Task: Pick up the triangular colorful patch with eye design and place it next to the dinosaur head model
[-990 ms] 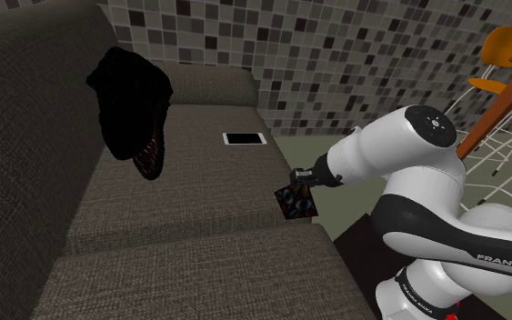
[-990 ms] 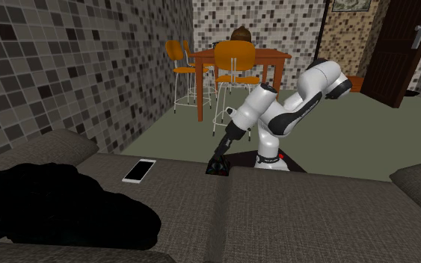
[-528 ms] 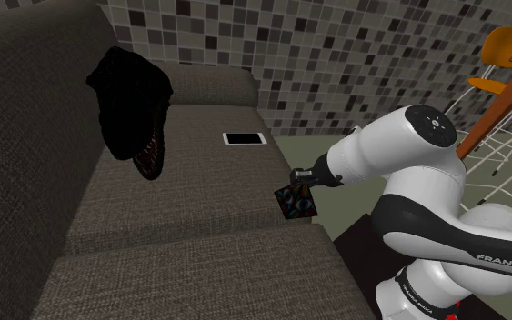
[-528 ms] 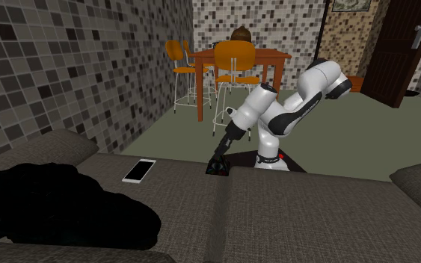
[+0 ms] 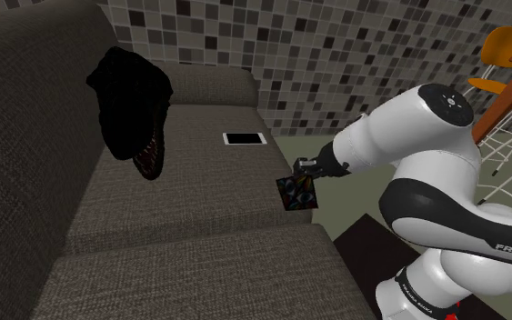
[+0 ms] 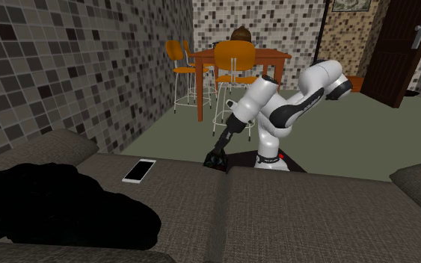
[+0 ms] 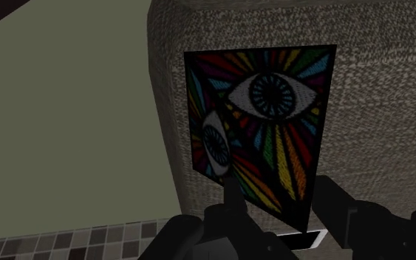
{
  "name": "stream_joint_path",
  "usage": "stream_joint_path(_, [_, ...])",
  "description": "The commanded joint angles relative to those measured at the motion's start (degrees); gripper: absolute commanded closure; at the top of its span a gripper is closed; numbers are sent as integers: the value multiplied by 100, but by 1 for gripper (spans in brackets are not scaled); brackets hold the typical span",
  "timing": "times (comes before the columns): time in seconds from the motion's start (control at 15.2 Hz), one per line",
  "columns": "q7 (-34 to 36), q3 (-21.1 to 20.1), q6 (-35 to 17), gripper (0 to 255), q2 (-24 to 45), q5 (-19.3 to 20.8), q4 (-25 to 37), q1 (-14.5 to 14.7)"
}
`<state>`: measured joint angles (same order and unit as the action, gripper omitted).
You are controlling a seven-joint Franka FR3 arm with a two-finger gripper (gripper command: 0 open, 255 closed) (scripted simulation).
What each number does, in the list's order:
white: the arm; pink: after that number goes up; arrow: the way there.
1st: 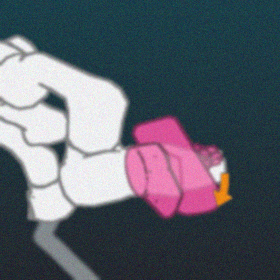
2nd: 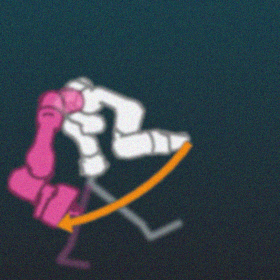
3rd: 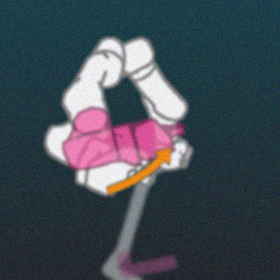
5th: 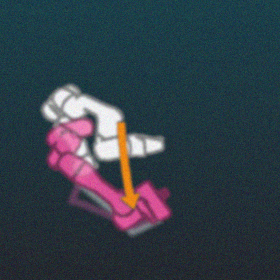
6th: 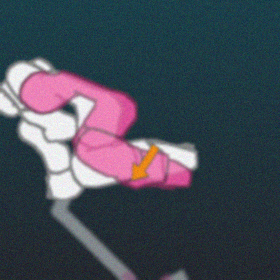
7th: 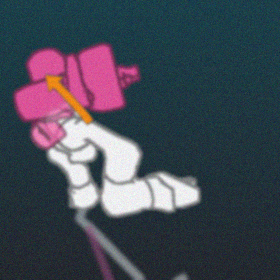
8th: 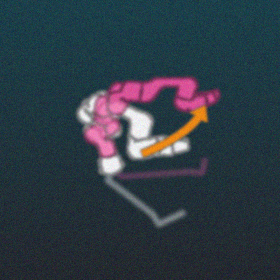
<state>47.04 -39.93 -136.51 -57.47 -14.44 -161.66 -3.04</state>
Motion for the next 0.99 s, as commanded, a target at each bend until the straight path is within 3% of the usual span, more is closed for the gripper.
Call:
stream_joint_path(0.0, [-57, 97, 159, 255, -45, 49, 123, -25])
stream_joint_path(0.92, [-334, 613, 1181, 255, -173, 345, 1061, -200])
